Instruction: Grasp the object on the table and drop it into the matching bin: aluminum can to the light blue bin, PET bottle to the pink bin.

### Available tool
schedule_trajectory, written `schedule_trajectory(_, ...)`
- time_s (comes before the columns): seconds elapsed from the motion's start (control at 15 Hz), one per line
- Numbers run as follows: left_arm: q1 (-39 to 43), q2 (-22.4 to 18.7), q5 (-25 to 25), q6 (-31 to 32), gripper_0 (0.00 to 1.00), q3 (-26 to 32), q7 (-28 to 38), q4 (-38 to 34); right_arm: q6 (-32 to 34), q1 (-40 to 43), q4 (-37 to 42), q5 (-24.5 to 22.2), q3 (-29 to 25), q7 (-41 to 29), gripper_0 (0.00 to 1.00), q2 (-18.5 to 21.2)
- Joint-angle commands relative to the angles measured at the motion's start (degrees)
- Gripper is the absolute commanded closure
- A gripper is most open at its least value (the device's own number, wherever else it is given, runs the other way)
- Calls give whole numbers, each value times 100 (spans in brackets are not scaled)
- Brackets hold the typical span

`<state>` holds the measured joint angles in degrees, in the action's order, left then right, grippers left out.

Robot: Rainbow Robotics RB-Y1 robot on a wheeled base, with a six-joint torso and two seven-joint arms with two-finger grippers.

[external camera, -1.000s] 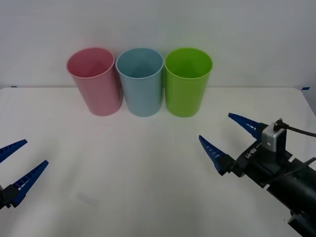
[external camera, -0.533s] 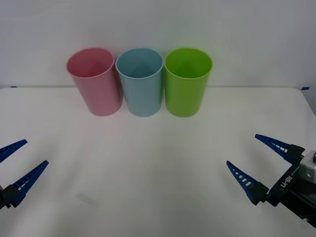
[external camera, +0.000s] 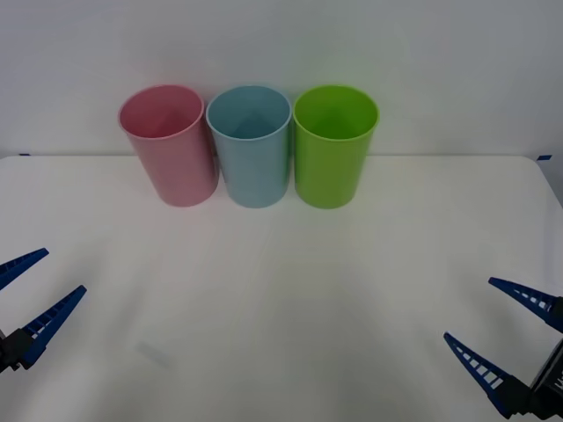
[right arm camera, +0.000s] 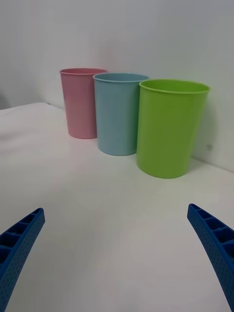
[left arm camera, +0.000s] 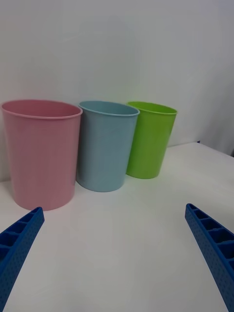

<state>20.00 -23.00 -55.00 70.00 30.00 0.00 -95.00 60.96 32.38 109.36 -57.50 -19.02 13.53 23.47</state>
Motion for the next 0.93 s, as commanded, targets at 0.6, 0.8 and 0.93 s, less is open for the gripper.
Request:
schedule_trajectory(0.6, 0, 0, 0, 0, 0, 0, 0, 0, 1243, 23, -1075, 108, -779, 211, 0, 26)
schedule_trajectory(0.8, 0, 0, 0, 0, 0, 0, 0, 0, 1252, 49, -1075, 99, -779, 211, 0, 26)
schedule_trajectory(0.93, 0, 0, 0, 0, 0, 0, 0, 0, 1234, 67, -1075, 99, -735, 220, 0, 26)
